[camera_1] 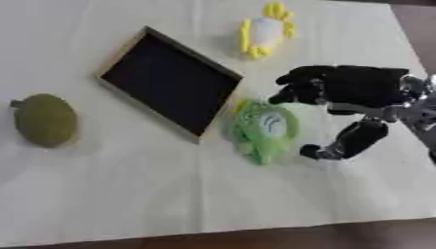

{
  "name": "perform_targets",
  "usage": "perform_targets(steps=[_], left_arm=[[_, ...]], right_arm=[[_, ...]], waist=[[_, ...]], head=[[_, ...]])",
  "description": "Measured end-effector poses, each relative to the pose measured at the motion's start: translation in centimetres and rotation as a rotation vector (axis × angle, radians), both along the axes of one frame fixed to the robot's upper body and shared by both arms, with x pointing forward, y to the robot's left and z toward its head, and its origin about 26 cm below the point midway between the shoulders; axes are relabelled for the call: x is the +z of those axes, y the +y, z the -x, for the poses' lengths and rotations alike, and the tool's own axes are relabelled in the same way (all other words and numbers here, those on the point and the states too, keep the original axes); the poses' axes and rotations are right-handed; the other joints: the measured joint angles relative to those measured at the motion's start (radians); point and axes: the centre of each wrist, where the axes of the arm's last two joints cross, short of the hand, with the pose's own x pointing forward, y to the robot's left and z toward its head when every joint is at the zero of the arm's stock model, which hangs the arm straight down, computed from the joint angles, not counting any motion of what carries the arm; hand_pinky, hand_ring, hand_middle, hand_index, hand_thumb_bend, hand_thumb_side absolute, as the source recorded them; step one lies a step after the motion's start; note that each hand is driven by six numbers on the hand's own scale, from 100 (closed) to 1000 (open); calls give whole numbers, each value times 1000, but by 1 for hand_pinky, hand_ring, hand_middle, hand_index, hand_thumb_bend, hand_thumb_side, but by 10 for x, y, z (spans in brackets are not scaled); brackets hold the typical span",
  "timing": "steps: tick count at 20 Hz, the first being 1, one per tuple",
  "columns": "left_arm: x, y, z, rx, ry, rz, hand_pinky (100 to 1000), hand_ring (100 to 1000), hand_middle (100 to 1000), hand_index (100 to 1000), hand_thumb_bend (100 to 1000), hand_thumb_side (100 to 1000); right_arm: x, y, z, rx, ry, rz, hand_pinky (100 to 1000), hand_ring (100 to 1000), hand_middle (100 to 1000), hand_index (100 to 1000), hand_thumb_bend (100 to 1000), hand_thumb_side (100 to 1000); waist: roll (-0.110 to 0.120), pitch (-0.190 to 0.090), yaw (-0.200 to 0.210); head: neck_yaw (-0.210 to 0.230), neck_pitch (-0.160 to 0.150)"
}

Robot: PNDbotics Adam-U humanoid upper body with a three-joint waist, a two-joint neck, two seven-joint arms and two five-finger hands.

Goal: Pick up objects on the table and place them in the box.

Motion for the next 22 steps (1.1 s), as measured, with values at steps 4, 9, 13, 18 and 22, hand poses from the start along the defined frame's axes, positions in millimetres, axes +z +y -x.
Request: perform_targets(steps=[4, 9, 13, 18, 22], left_arm=[[0, 0, 0, -2, 0, -3, 718, 771, 737, 809, 100, 666], [2, -1, 0, -7, -6, -4, 718, 772, 736, 806, 100, 667], [2, -1, 0, -10, -4, -5, 719, 774, 735, 805, 100, 667], [2, -2, -1, -14, -2, -4, 719, 774, 735, 804, 100, 667], [1, -3, -1, -18, 0, -2, 720, 775, 735, 804, 100, 667]], right_arm=[[-7, 4, -5, 6, -13, 23, 1000, 1000, 855, 1000, 346, 417], [-18, 8, -12, 3, -5, 47, 1000, 1000, 847, 994, 311, 410], [-25, 10, -17, 3, 3, 59, 1000, 1000, 839, 986, 289, 410], [-31, 10, -21, 0, 20, 76, 1000, 1000, 797, 948, 171, 389], [-35, 11, -23, -3, 35, 52, 976, 1000, 684, 865, 100, 324]], waist=[[0, 3, 6], [0, 7, 11], [1, 9, 12], [1, 10, 14], [1, 11, 15]], head=[[-3, 0], [-5, 0], [-7, 0], [-8, -1], [-8, -1]])
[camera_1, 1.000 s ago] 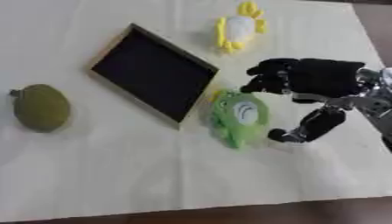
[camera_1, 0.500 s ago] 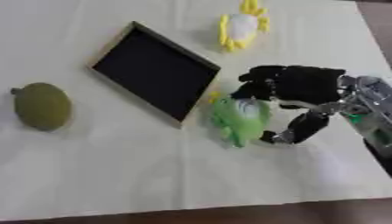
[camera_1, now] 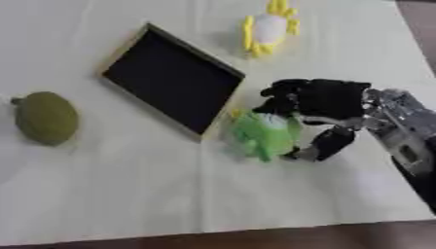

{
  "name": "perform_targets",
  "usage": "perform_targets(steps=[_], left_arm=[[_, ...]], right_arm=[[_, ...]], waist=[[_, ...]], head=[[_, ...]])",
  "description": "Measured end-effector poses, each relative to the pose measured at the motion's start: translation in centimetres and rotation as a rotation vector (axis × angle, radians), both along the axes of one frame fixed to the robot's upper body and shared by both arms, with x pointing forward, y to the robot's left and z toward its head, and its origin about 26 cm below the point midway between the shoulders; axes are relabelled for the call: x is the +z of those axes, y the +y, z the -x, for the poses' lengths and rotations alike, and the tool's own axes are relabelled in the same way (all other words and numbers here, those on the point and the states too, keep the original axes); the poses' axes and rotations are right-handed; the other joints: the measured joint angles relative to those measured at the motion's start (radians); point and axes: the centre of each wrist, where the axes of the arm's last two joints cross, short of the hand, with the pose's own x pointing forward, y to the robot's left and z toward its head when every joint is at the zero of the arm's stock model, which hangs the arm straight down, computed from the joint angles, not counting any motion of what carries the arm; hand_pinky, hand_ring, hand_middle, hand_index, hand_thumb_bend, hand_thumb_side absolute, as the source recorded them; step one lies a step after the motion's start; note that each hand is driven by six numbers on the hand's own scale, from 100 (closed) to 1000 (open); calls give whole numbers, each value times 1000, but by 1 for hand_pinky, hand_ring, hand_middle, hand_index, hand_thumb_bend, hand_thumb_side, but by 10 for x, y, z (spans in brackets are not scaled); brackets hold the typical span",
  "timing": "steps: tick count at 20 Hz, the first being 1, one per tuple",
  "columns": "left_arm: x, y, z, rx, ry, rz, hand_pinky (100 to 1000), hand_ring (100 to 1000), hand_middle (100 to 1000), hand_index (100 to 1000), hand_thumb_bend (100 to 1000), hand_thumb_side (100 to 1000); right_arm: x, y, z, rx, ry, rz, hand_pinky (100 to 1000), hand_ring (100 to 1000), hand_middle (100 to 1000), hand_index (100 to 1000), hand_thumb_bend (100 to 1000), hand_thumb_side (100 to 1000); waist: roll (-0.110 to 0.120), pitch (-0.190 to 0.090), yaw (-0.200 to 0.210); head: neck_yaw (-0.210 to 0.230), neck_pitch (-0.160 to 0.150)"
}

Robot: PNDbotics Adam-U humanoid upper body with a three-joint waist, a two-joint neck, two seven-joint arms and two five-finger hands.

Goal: Pick up objects on the table and place them in the box.

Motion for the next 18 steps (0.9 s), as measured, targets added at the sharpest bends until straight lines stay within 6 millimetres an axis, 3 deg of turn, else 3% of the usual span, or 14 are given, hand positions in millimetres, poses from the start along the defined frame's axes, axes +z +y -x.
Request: perform_targets(steps=[3, 6, 18], left_arm=[[0, 0, 0, -1, 1, 1, 720, 776, 736, 803, 100, 667], [0, 0, 0, -2, 2, 0, 720, 776, 736, 803, 100, 667], [-3, 1, 1, 1, 16, -4, 721, 776, 737, 803, 100, 666]], right_arm=[[-2, -1, 1, -5, 12, -66, 936, 949, 581, 790, 100, 296], [2, -1, 6, -3, 5, -158, 904, 880, 537, 750, 100, 286], [64, -3, 30, 74, -118, -319, 870, 846, 539, 752, 100, 277]], waist=[[0, 0, -1], [0, 0, -5], [0, -19, -19]], head=[[0, 0], [1, 0], [10, 0]])
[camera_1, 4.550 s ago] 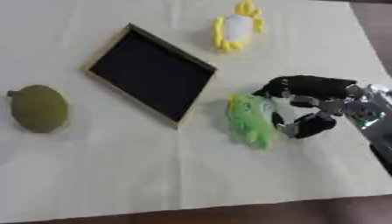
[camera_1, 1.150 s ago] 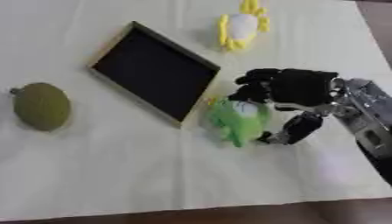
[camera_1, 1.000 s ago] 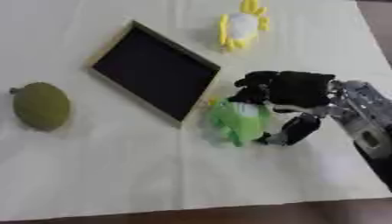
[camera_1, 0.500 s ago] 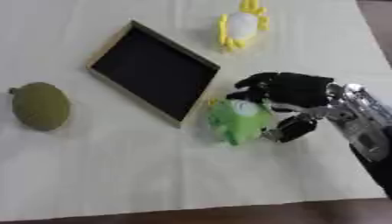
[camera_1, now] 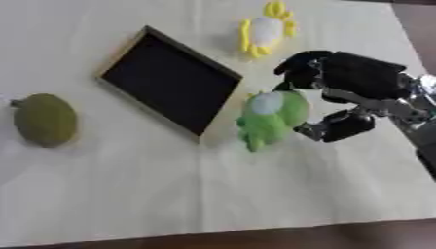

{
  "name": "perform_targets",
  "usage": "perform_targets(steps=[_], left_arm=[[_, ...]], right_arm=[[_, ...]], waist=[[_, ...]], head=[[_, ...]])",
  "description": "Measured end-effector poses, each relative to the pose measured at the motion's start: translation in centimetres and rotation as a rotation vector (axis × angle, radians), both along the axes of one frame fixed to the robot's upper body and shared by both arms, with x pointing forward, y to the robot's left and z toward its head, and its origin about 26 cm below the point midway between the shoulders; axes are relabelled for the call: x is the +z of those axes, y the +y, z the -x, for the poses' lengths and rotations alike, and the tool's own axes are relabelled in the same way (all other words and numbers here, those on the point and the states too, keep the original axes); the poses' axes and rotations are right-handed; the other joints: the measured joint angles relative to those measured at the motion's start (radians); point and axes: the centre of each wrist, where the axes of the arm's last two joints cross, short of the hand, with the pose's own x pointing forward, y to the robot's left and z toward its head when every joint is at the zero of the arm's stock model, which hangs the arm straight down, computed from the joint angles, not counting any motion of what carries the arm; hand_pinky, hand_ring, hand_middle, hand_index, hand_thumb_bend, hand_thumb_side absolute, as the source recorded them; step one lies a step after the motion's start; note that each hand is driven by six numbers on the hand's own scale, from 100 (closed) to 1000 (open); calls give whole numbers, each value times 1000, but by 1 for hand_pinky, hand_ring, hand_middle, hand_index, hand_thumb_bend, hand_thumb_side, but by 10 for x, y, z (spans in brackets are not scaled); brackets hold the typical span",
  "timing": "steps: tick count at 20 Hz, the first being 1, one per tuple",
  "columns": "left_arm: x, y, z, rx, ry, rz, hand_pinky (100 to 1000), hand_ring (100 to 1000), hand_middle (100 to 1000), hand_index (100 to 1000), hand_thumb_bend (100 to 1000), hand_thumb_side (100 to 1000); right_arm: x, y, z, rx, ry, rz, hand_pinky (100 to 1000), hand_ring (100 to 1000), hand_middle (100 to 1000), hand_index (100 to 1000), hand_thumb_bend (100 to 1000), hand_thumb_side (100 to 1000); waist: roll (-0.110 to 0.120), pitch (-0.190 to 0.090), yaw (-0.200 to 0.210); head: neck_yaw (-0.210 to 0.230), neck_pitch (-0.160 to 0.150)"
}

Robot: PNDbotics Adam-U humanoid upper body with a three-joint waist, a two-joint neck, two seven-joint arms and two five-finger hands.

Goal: Pick up objects on the table and place them in the box.

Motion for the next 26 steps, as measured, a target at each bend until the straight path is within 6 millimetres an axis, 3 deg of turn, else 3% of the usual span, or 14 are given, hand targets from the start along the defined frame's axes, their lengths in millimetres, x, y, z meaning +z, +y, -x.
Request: perform_targets(steps=[5, 12, 18, 26], left_arm=[[0, 0, 0, -1, 4, -2, 721, 777, 737, 803, 100, 667], [0, 0, 0, -3, 8, -3, 721, 777, 738, 803, 100, 667], [-1, 0, 0, -8, 11, -1, 721, 778, 740, 803, 100, 668], [-2, -3, 0, -18, 18, -2, 722, 780, 741, 802, 100, 669]], right_arm=[[26, 8, 0, 42, -42, -46, 868, 833, 511, 727, 100, 243], [51, 36, -14, 94, -113, -83, 832, 813, 534, 738, 100, 307], [39, 64, -45, 60, -126, -71, 821, 804, 536, 738, 100, 303], [6, 86, -77, 0, -110, -42, 828, 806, 542, 739, 100, 315]], waist=[[-2, -1, 5], [-6, -5, 11], [-6, -5, 18], [-7, 2, 27]], head=[[0, 0], [-1, 0], [-9, -2], [-16, -10]])
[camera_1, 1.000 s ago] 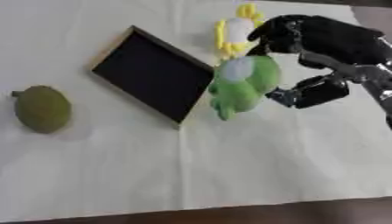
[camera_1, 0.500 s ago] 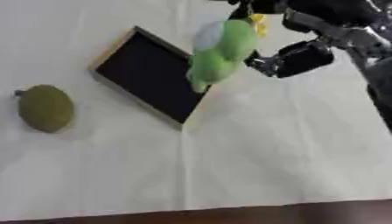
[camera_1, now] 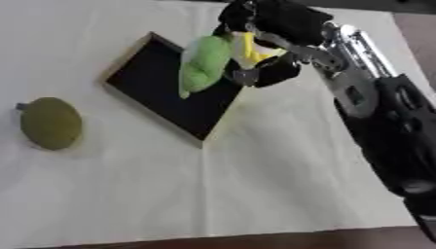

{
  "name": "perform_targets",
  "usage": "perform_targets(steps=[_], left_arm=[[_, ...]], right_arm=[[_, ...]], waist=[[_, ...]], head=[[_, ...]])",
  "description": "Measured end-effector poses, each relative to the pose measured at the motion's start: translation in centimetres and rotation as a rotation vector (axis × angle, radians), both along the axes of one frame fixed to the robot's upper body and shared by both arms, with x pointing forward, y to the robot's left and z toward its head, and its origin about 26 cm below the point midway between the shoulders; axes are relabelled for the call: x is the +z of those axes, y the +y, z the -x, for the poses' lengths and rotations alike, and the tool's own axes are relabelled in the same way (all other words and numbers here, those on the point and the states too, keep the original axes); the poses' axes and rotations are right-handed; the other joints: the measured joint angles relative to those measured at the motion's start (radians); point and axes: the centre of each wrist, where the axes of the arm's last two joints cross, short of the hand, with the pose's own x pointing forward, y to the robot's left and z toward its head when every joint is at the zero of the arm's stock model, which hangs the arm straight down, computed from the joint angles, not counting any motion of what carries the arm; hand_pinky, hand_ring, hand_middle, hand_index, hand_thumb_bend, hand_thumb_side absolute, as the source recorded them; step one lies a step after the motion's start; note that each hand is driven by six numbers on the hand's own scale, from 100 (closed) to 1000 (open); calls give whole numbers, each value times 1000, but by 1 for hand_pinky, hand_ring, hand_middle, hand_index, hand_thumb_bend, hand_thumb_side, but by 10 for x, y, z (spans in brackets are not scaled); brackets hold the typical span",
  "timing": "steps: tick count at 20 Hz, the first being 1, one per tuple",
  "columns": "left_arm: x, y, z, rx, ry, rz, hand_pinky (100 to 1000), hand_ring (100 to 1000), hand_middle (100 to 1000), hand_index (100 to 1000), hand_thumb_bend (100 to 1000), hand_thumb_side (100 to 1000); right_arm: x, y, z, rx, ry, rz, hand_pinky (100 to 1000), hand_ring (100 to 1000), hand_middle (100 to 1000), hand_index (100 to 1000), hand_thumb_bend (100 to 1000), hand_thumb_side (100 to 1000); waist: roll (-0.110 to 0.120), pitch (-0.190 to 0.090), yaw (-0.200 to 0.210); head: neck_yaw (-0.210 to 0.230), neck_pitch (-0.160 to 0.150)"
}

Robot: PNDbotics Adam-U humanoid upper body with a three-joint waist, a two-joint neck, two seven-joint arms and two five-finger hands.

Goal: Pick up objects on the table and place them in the box.

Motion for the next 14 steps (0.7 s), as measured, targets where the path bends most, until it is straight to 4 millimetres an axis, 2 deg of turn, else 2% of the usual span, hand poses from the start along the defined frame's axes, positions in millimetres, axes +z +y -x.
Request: perform_targets(steps=[5, 11, 12, 13, 14], left_arm=[[0, 0, 0, -4, 2, -1, 722, 781, 742, 803, 100, 670], [0, -1, 0, -9, 5, 1, 723, 782, 744, 803, 100, 671], [0, -1, 0, -9, 5, 0, 723, 783, 744, 803, 100, 671], [0, -1, 0, -10, 6, 0, 723, 783, 744, 803, 100, 671], [0, -1, 0, -10, 6, 0, 723, 783, 744, 803, 100, 671]], right_arm=[[-24, 9, -15, -35, 33, 36, 837, 816, 568, 758, 100, 331], [-47, 12, -27, -72, 61, 78, 862, 853, 620, 807, 100, 306], [-48, 12, -27, -69, 61, 82, 884, 926, 714, 871, 100, 292], [-49, 13, -27, -64, 64, 90, 888, 936, 727, 880, 100, 291], [-50, 13, -27, -59, 67, 100, 918, 993, 790, 929, 100, 286]], waist=[[0, 5, 3], [0, 6, 7], [0, 6, 7], [0, 6, 7], [0, 7, 7]], head=[[-3, 0], [-6, -4], [-6, -4], [-6, -4], [-6, -4]])
